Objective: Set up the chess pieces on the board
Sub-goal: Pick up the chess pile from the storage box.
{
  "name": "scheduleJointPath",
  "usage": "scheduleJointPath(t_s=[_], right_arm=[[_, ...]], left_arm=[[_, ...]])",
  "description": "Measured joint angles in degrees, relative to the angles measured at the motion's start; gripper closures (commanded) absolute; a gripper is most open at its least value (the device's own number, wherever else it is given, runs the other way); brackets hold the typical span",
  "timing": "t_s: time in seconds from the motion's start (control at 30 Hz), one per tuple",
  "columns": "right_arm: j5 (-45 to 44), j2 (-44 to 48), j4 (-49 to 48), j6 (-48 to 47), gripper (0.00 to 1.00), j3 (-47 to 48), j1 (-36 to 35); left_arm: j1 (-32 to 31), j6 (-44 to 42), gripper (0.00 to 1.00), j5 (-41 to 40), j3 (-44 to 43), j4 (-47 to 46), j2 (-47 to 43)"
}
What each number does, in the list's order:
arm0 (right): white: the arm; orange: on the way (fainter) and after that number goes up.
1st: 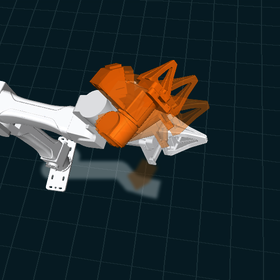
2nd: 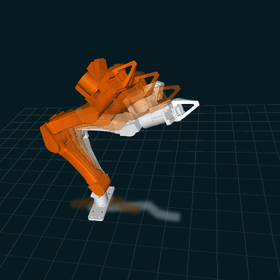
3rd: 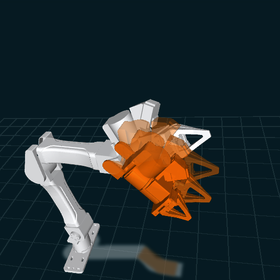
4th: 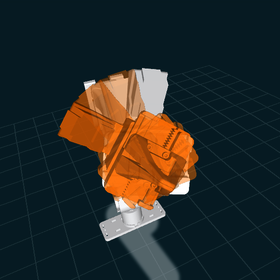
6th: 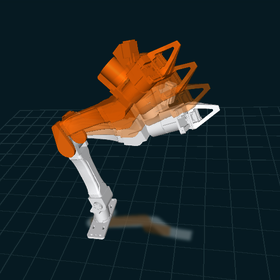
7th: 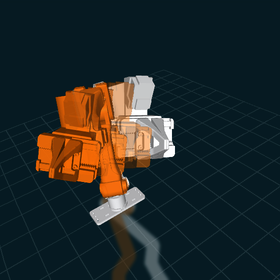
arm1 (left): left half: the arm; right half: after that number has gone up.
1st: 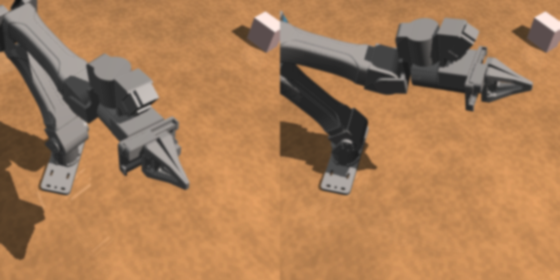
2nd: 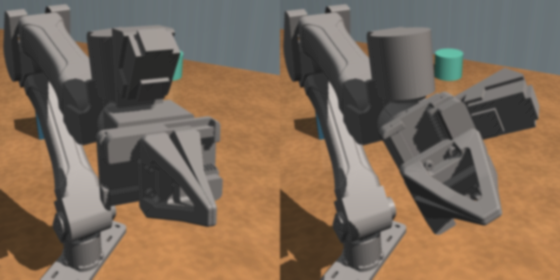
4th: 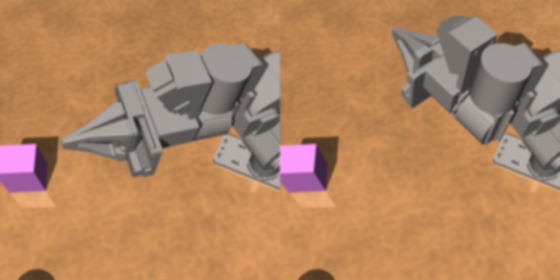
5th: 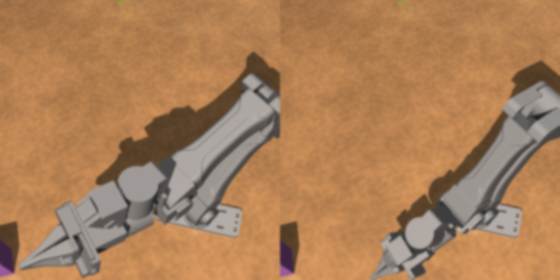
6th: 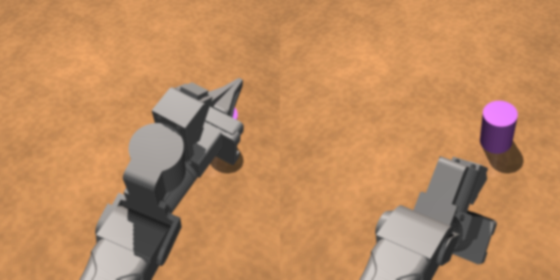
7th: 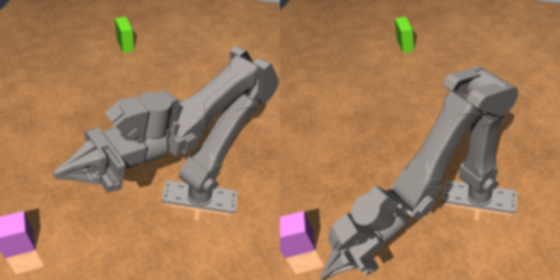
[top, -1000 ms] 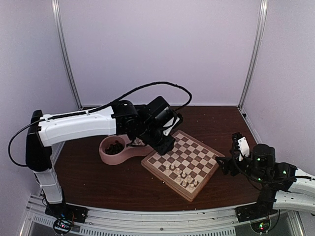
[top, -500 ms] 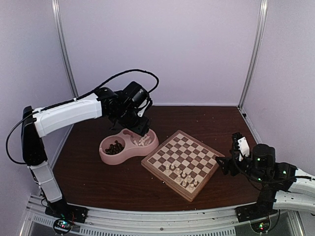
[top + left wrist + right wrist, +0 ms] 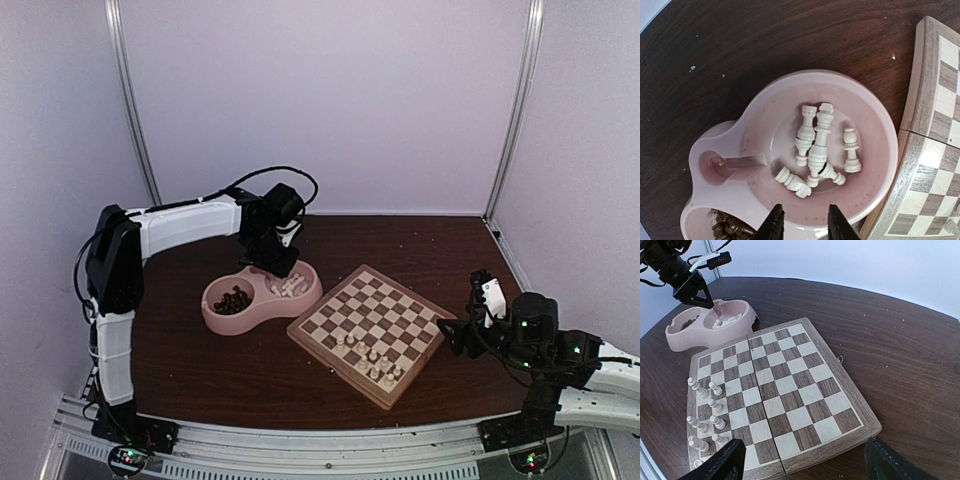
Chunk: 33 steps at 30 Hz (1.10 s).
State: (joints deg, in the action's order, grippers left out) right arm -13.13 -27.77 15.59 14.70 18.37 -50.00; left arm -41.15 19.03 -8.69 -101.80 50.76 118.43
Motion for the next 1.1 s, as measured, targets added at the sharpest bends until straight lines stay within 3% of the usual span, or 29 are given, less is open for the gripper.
scheduleJointPath(t_s=[0.37,0.73,1.1], right_arm=[[0.0,0.0,0.0,-0.02,0.15,0.0,0.0],[0.02,-0.26,0.0,-0.02,0.15,0.0,0.0],[0.0,-0.26,-0.02,-0.02,0.15,0.0,0.0]], left_arm=[[2.05,-1.36,0.73,1.81,-5.33,0.22,6.54],[2.08,-2.25,0.68,3.52,-9.25,0.48,11.74],[2.1,-2.49,0.69,2.27,-11.37,1.7,14.88]])
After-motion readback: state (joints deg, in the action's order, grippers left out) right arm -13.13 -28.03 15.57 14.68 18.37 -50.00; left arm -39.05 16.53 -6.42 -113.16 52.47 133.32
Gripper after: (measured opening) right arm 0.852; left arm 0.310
